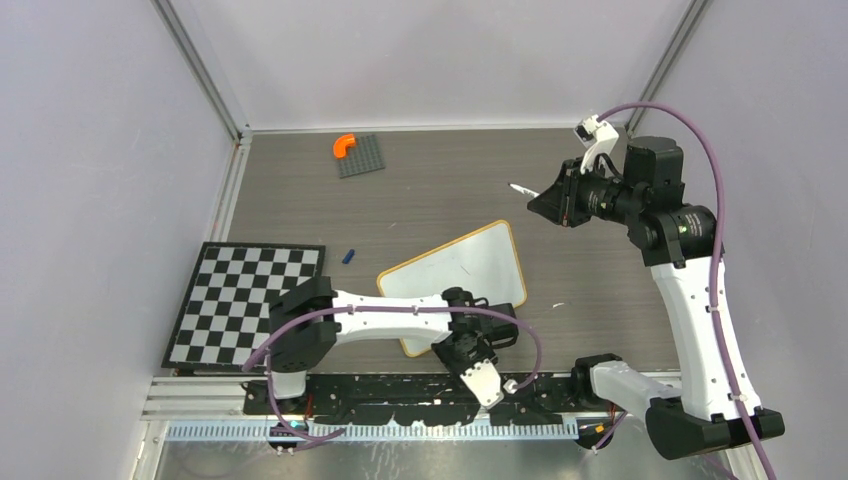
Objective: Write a sentence on the whiteboard
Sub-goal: Move the whiteboard to the center of the board.
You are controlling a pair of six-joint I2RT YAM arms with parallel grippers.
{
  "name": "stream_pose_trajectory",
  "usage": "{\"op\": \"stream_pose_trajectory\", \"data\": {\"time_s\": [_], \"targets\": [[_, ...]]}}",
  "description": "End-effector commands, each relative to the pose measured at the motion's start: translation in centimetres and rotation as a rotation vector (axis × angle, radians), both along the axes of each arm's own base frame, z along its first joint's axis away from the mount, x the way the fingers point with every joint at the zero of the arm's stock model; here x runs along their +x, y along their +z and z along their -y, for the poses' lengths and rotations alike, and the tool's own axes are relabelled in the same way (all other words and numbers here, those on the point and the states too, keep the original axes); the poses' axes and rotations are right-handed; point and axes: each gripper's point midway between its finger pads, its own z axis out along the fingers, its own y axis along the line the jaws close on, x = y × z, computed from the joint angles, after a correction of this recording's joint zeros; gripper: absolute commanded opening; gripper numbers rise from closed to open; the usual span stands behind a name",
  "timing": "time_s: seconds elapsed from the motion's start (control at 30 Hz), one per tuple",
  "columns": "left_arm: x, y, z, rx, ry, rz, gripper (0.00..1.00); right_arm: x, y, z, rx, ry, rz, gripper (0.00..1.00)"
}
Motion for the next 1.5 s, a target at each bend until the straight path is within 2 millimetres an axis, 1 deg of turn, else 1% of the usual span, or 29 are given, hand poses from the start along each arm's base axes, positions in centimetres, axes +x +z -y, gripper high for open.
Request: {"op": "stream_pose_trajectory", "data": {"time_s": [0.0,0.1,0.13,0.27,0.4,0.53,0.63,0.73,0.8,0.9,1.07,1.17,1.27,1.33,1.43,1.47], "targets": [[0.4,-0.9,-1.4,0.068,-0.018,0.017,0.45,0.2,0.6,-0.1,0.009,0.014,0.032,0.0],[0.7,-1.5,-1.7,0.079,0.013,0.023,0.48,0.1,0.4,-0.2,0.009,0.02,0.028,0.0],[0.9,-1.8,-1.8,0.083,0.022,0.03,0.46,0.1,0.4,-0.2,0.011,0.02,0.027,0.0],[2.4,-2.9,-2.2,0.091,0.072,0.049,0.37,0.1,0.5,-0.3,0.015,0.025,0.026,0.0],[3.5,-3.5,-2.5,0.104,0.114,0.067,0.27,0.2,0.5,-0.4,0.015,0.025,0.022,0.0],[4.2,-3.7,-2.7,0.109,0.152,0.073,0.16,0.3,0.4,-0.4,0.014,0.025,0.02,0.0],[5.2,-3.6,-3.0,0.112,0.204,0.075,0.08,0.4,0.2,-0.4,0.014,0.027,0.013,0.0],[6.4,-3.5,-3.9,0.127,0.24,0.066,0.01,0.4,0.1,-0.5,0.015,0.031,0.008,0.0],[7.1,-3.3,-4.8,0.123,0.239,0.062,0.0,0.4,0.0,-0.5,0.014,0.032,0.005,0.0],[8.3,-3.2,-6.6,0.155,0.234,0.056,0.0,0.5,-0.1,-0.5,0.015,0.037,0.0,0.0],[9.8,-2.9,-9.1,0.182,0.163,0.054,0.0,0.7,-0.4,-0.8,0.021,0.048,-0.017,0.0],[10.0,-3.0,-10.2,0.201,0.101,0.056,0.0,0.7,-0.6,-0.9,0.024,0.055,-0.027,0.0],[10.3,-3.4,-11.2,0.216,0.025,0.076,0.01,0.7,-0.7,-1.0,0.025,0.061,-0.03,0.0],[10.5,-3.4,-11.3,0.215,0.0,0.094,0.01,0.7,-0.8,-1.0,0.024,0.063,-0.035,0.0],[10.3,-3.4,-11.6,0.222,-0.029,0.088,0.01,0.7,-1.0,-1.0,0.023,0.068,-0.042,0.0],[10.3,-3.3,-11.5,0.216,-0.031,0.092,0.07,0.6,-1.0,-1.1,0.023,0.071,-0.044,0.0]]}}
